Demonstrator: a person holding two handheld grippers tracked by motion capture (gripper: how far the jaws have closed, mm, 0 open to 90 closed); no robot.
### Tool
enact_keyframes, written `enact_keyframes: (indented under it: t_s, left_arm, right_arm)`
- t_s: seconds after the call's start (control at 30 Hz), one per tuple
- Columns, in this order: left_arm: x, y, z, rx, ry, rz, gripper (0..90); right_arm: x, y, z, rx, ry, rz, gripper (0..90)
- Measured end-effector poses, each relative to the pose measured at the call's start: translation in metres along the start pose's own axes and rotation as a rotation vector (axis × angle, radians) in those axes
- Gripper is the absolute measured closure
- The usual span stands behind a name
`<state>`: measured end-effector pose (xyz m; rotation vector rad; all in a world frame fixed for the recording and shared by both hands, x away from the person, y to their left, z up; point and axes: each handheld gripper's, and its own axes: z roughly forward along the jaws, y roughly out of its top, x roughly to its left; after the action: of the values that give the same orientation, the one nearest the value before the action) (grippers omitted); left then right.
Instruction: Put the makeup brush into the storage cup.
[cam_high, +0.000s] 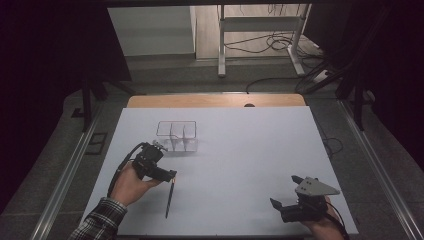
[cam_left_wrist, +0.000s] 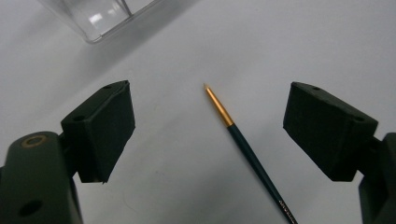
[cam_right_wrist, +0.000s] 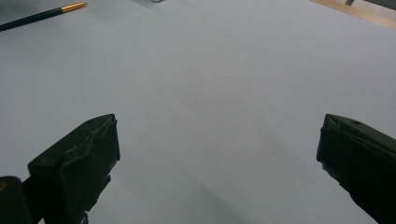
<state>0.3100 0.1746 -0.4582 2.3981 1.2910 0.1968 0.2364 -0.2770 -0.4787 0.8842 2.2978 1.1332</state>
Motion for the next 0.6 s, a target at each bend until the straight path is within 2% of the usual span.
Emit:
enact_keyframes:
  t_s: [0.4,0.6]
  left_arm:
    - [-0.005,0.005,0.009,0.016,0.002,0.011,19.2]
    - [-0.007,0.003,0.016,0.018,-0.002,-0.004,23.5]
  right_arm:
    - [0.001,-0.001,0.0,0.01,0.001,-0.003,0.0]
    - [0.001,-0.001,0.001,0.019,0.003,-0.004,0.0]
